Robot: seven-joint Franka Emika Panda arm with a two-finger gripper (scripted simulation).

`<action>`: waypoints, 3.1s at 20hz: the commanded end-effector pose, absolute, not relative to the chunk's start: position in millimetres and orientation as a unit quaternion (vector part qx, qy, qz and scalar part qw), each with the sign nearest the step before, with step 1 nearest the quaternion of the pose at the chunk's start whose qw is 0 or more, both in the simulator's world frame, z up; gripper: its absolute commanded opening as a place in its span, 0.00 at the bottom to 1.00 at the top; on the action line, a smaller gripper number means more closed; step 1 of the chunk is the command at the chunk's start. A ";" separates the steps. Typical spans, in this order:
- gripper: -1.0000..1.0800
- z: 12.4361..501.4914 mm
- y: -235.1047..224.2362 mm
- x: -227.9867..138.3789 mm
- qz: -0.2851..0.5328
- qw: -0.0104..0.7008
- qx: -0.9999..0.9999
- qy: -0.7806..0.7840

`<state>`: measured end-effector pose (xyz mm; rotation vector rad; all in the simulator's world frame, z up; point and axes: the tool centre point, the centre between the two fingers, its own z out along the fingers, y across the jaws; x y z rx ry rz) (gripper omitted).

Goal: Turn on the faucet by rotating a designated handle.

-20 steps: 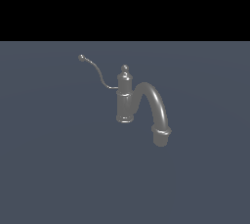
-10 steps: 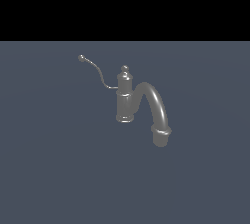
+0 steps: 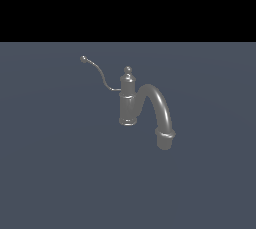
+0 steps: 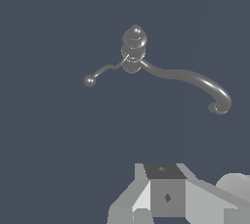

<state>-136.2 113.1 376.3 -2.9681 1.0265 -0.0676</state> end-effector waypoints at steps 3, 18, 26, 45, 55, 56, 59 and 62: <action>0.00 357.2 122.1 -114.8 -0.018 0.002 -0.929 0.370; 0.00 297.8 135.3 -43.8 -0.009 0.003 -0.868 0.497; 0.00 267.9 133.2 -7.9 -0.004 0.001 -0.830 0.557; 0.00 242.5 126.2 23.8 0.000 0.000 -0.794 0.608; 0.00 242.6 122.5 10.7 0.000 0.000 -0.794 0.608; 0.00 242.6 121.7 8.1 0.000 0.000 -0.794 0.608; 0.00 242.5 119.3 0.2 0.000 0.000 -0.794 0.608; 0.00 242.5 117.0 -7.8 0.000 0.000 -0.794 0.608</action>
